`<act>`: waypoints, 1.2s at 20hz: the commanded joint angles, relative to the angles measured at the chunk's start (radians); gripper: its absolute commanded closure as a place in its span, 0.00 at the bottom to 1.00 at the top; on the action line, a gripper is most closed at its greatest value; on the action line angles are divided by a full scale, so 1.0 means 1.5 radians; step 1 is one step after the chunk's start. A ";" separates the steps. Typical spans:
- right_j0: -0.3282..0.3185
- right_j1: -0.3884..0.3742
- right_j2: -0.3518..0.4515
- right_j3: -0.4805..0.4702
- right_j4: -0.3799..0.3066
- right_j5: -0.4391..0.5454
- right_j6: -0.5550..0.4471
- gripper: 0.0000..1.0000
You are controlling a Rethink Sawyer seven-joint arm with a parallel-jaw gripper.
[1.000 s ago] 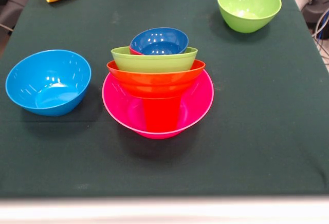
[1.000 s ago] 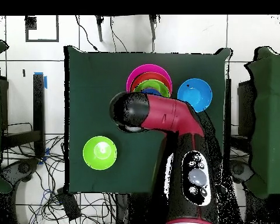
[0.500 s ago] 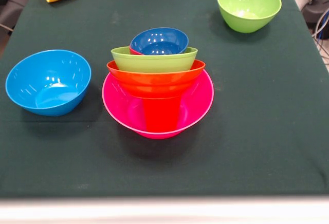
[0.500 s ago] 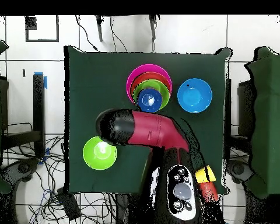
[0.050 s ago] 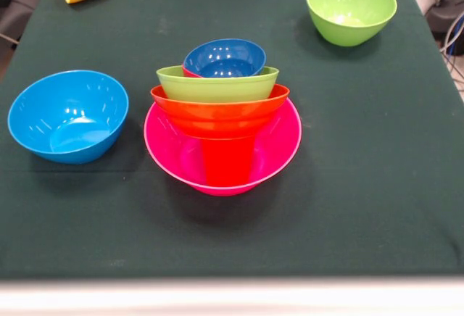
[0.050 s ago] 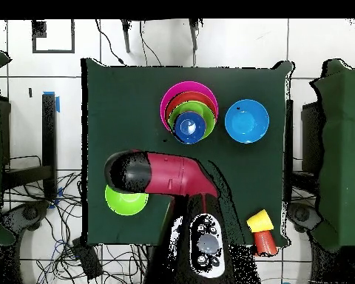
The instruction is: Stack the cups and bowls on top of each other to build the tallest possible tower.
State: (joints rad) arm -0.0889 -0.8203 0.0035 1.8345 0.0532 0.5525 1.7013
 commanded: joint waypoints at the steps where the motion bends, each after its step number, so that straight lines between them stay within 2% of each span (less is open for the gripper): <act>1: 0.024 0.061 0.019 0.044 0.017 -0.074 0.151 0.00; 8: 0.032 0.090 0.022 0.042 0.012 -0.114 0.176 0.00; 24: 0.025 0.139 0.033 0.023 0.001 -0.146 0.183 0.00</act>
State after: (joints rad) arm -0.0510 -0.6753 -0.0007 1.8487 0.0592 0.3865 1.8346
